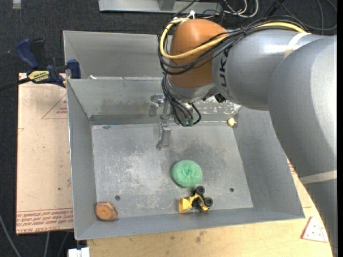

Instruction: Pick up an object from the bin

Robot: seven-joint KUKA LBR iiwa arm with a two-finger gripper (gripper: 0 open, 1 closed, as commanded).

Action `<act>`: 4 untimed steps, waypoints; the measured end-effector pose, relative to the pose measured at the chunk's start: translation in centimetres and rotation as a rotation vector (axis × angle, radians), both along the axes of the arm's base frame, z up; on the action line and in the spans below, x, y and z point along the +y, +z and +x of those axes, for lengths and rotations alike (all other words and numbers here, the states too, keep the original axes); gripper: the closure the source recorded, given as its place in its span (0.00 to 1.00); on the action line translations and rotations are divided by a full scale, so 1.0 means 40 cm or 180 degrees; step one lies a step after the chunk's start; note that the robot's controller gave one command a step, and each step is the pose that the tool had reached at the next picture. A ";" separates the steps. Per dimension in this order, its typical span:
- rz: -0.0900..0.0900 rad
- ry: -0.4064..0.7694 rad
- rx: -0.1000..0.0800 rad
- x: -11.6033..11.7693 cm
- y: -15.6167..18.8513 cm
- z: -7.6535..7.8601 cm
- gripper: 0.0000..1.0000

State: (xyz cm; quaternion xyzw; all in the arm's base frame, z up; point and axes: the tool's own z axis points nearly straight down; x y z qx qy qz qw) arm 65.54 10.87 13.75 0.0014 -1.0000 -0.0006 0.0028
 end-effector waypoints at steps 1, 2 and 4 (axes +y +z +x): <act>0.0002 -0.0006 -0.0024 -0.001 0.014 0.004 0.00; 0.0007 0.0646 -0.0043 -0.120 -0.085 -0.068 0.00; 0.0000 0.0719 -0.0023 -0.211 -0.077 -0.210 0.00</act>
Offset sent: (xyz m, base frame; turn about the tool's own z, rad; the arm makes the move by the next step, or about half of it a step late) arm -0.0512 -0.0927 -0.0675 -0.3449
